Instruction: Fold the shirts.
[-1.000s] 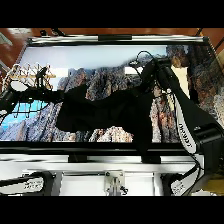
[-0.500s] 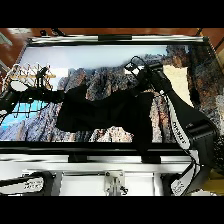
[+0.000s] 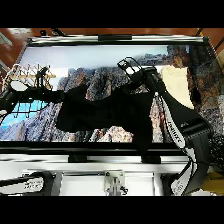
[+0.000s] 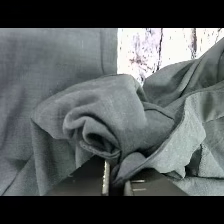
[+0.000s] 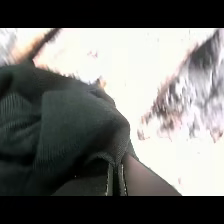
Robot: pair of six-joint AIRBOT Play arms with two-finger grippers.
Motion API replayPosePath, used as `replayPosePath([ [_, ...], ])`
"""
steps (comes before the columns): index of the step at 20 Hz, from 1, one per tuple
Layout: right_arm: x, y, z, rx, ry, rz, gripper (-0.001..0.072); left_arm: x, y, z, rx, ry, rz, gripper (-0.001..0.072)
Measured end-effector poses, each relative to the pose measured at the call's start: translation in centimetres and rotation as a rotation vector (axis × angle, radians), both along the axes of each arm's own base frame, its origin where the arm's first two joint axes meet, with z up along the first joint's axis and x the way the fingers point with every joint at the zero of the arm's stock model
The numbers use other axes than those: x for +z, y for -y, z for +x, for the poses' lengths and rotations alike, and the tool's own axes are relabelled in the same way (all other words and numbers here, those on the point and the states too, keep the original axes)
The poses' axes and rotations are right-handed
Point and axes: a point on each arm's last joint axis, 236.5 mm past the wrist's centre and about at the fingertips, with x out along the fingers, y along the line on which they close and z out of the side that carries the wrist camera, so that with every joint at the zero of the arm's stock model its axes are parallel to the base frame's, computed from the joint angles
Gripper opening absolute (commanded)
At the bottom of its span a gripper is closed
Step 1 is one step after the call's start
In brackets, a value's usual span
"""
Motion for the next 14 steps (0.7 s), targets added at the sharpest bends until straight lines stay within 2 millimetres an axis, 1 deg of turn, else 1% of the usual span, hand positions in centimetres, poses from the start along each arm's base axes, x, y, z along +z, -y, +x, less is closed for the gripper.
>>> replayPosePath([
  [2,1.0,-0.2,-0.1,-0.005,0.006,0.019,0.0077,0.7,0.1,0.3,-0.017,0.020,0.005,0.0065],
  [4,2.8,0.0,-0.9,-0.008,-0.003,0.028,0.0076,2.1,0.2,0.8,-0.049,0.051,0.011,0.0065],
  [6,5.2,1.0,-1.9,-0.025,-0.017,0.037,0.0075,4.1,0.2,1.2,-0.083,0.089,0.019,0.0065],
  [8,7.3,2.6,-3.3,-0.065,-0.057,0.042,0.0074,6.1,-0.4,1.3,-0.112,0.128,0.056,0.0065],
  [9,8.2,3.4,-4.4,-0.088,-0.094,0.044,0.0074,7.0,-0.8,1.3,-0.122,0.144,0.080,0.0064],
  [11,9.4,4.9,-7.3,-0.120,-0.196,0.045,0.0074,8.3,-1.7,0.7,-0.141,0.161,0.130,0.0065],
  [12,10.0,5.1,-9.1,-0.128,-0.260,0.056,0.0074,8.8,-2.0,0.2,-0.148,0.159,0.146,0.0065],
  [14,11.4,4.0,-12.9,-0.108,-0.391,0.114,0.0074,9.6,-2.0,-1.1,-0.168,0.138,0.160,0.0065],
])
